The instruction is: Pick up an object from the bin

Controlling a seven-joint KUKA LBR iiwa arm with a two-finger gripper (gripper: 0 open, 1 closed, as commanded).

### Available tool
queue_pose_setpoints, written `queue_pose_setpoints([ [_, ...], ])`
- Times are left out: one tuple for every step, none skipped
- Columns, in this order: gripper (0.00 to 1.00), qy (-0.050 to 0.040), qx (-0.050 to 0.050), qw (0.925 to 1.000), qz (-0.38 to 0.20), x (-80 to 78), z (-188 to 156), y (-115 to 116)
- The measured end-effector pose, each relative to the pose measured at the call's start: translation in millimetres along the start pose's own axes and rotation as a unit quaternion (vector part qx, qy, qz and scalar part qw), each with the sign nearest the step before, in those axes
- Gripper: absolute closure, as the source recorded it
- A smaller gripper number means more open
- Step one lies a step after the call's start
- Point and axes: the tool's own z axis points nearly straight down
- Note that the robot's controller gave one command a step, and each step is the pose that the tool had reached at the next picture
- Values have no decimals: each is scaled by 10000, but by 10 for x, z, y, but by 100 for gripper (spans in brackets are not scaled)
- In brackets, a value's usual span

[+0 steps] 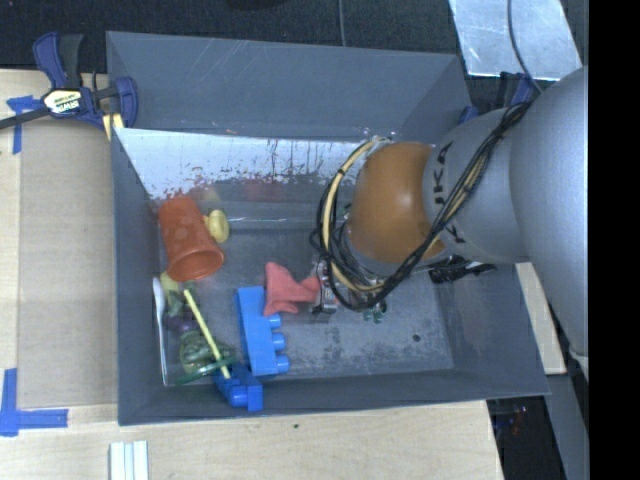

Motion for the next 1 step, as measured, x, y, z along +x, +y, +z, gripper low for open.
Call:
queue_pose_setpoints([
  [100, 16, 1, 9999, 119, -306, -647, 14],
])
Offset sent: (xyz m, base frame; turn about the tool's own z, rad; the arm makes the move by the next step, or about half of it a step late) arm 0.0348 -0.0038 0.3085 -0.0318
